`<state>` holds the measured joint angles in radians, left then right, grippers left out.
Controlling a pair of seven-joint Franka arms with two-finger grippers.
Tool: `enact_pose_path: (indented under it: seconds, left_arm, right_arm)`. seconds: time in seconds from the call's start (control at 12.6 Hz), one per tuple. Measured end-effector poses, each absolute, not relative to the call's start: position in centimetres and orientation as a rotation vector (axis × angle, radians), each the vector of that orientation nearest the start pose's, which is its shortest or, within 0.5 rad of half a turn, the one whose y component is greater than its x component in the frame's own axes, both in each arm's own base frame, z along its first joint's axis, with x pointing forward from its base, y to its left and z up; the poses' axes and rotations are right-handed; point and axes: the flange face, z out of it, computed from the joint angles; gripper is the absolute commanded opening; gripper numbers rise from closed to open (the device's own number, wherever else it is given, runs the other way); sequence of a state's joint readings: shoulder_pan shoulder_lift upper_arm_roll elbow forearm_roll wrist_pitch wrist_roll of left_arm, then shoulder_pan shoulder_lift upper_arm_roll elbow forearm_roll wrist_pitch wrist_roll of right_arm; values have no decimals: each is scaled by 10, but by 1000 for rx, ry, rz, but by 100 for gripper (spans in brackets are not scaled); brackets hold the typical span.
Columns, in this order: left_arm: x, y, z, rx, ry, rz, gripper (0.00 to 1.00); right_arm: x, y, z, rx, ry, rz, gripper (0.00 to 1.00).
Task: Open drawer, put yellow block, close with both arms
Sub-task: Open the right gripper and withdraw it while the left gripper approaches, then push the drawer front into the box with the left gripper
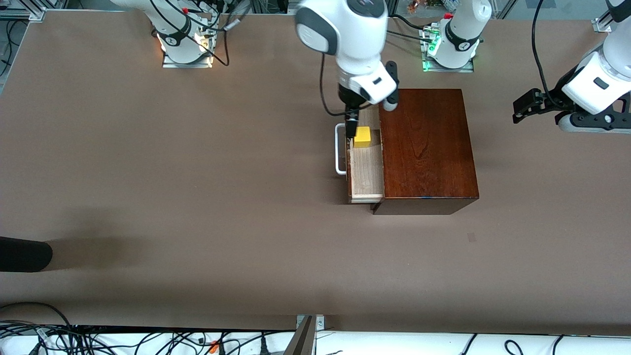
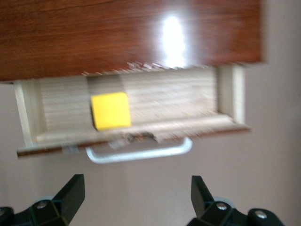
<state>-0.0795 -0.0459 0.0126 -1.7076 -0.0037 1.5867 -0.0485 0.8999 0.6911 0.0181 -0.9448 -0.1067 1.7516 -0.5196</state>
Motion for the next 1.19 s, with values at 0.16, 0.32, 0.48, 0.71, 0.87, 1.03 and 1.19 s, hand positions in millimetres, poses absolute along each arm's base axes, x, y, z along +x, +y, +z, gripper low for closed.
enact_pose_path:
  seconds: [0.16, 0.32, 0.48, 0.71, 0.87, 1.03, 1.19]
  left_arm:
    - [533, -49, 583, -3166, 79, 170, 100]
    - [532, -79, 575, -3196, 287, 218, 100]
    - [531, -129, 554, -3152, 627, 277, 100]
    - [525, -221, 523, -3030, 1120, 338, 100]
    - [526, -289, 501, -2953, 1396, 368, 100]
    - [537, -343, 471, -2916, 1594, 355, 100]
    - [540, -400, 437, -2845, 1780, 235, 100]
  right_arm:
    - [518, 534, 518, -2495, -1979, -243, 100]
    - [562, 469, 535, -2597, -1836, -191, 100]
    - [595, 403, 554, -2699, -1693, -144, 100]
    - [643, 297, 570, -2761, -1381, -140, 100]
    - [663, 224, 576, -2791, -1174, -145, 100]
    - [655, 170, 586, -2858, -963, -140, 100]
    - [633, 132, 601, -2902, -790, -145, 100]
